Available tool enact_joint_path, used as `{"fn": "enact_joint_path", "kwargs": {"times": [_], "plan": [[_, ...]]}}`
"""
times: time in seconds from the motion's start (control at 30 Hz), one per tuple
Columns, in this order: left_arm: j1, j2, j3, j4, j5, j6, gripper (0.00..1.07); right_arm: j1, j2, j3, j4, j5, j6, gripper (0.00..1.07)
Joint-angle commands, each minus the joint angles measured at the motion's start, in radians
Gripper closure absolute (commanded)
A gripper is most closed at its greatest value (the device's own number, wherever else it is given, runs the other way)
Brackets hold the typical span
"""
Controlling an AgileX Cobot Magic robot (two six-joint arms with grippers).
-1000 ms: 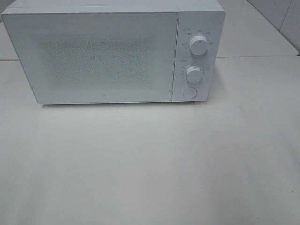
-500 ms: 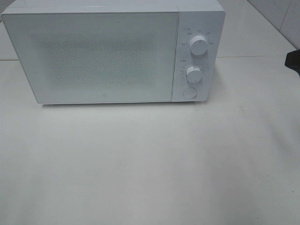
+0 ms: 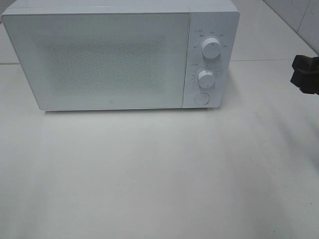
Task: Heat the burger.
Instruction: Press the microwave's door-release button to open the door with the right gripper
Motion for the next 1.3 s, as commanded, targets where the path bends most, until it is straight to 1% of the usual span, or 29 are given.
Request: {"fn": "enact_joint_path", "kwargs": {"times": [0.03, 0.07, 0.1, 0.13, 0.17, 0.2, 0.23, 0.27, 0.3, 0.33, 0.37, 0.4, 0.43, 0.47, 0.5, 0.53, 0.57, 0.6, 0.67, 0.73, 0.77, 0.8, 0.87, 0.97, 1.03, 1.2, 1.3], "plan": [[0.004, -0.021, 0.005, -0.005, -0.007, -0.002, 0.09, 0.018, 0.052, 0.013, 0.043, -0.119, -0.041, 0.38], [0.004, -0.021, 0.005, -0.005, -0.007, -0.002, 0.09, 0.032, 0.073, 0.017, 0.071, -0.149, -0.066, 0.38], [0.004, -0.021, 0.005, -0.005, -0.007, -0.002, 0.09, 0.074, 0.116, 0.023, 0.139, -0.201, -0.118, 0.38], [0.004, -0.021, 0.005, -0.005, -0.007, -0.002, 0.09, 0.074, 0.116, 0.023, 0.139, -0.201, -0.118, 0.38], [0.004, -0.021, 0.005, -0.005, -0.007, -0.002, 0.09, 0.104, 0.142, 0.025, 0.179, -0.231, -0.143, 0.38], [0.004, -0.021, 0.005, -0.005, -0.007, -0.002, 0.09, 0.104, 0.142, 0.025, 0.179, -0.231, -0.143, 0.38], [0.004, -0.021, 0.005, -0.005, -0.007, -0.002, 0.09, 0.168, 0.19, 0.027, 0.261, -0.279, -0.181, 0.38], [0.004, -0.021, 0.005, -0.005, -0.007, -0.002, 0.09, 0.199, 0.214, 0.027, 0.296, -0.304, -0.193, 0.38], [0.004, -0.021, 0.005, -0.005, -0.007, -0.002, 0.09, 0.199, 0.214, 0.027, 0.296, -0.304, -0.193, 0.38], [0.004, -0.021, 0.005, -0.005, -0.007, -0.002, 0.09, 0.254, 0.256, 0.027, 0.342, -0.351, -0.197, 0.38], [0.004, -0.021, 0.005, -0.005, -0.007, -0.002, 0.09, 0.283, 0.276, 0.027, 0.361, -0.367, -0.197, 0.38], [0.004, -0.021, 0.005, -0.005, -0.007, -0.002, 0.09, 0.283, 0.276, 0.027, 0.361, -0.367, -0.197, 0.38], [0.004, -0.021, 0.005, -0.005, -0.007, -0.002, 0.09, 0.333, 0.311, 0.027, 0.391, -0.397, -0.197, 0.38], [0.004, -0.021, 0.005, -0.005, -0.007, -0.002, 0.09, 0.356, 0.326, 0.024, 0.411, -0.407, -0.197, 0.38], [0.004, -0.021, 0.005, -0.005, -0.007, -0.002, 0.09, 0.356, 0.326, 0.024, 0.411, -0.407, -0.197, 0.38], [0.004, -0.021, 0.005, -0.005, -0.007, -0.002, 0.09, 0.409, 0.356, 0.013, 0.46, -0.41, -0.197, 0.38], [0.004, -0.021, 0.005, -0.005, -0.007, -0.002, 0.09, 0.433, 0.37, 0.008, 0.481, -0.41, -0.198, 0.38], [0.004, -0.021, 0.005, -0.005, -0.007, -0.002, 0.09, 0.433, 0.37, 0.008, 0.481, -0.41, -0.198, 0.38], [0.004, -0.021, 0.005, -0.005, -0.007, -0.002, 0.09, 0.522, 0.409, -0.03, 0.575, -0.412, -0.22, 0.38], [0.004, -0.021, 0.005, -0.005, -0.007, -0.002, 0.09, 0.54, 0.414, -0.038, 0.592, -0.412, -0.224, 0.38], [0.004, -0.021, 0.005, -0.005, -0.007, -0.002, 0.09, 0.582, 0.423, -0.055, 0.618, -0.411, -0.237, 0.38], [0.004, -0.021, 0.005, -0.005, -0.007, -0.002, 0.09, 0.582, 0.423, -0.055, 0.618, -0.411, -0.237, 0.38], [0.004, -0.021, 0.005, -0.005, -0.007, -0.002, 0.09, 0.629, 0.431, -0.079, 0.638, -0.41, -0.261, 0.38], [0.004, -0.021, 0.005, -0.005, -0.007, -0.002, 0.09, 0.641, 0.431, -0.087, 0.645, -0.404, -0.265, 0.38], [0.004, -0.021, 0.005, -0.005, -0.007, -0.002, 0.09, 0.668, 0.431, -0.113, 0.654, -0.4, -0.269, 0.38], [0.004, -0.021, 0.005, -0.005, -0.007, -0.002, 0.09, 0.671, 0.431, -0.117, 0.661, -0.396, -0.257, 0.39], [0.004, -0.021, 0.005, -0.005, -0.007, -0.002, 0.09, 0.671, 0.431, -0.117, 0.672, -0.395, -0.206, 0.4]]}}
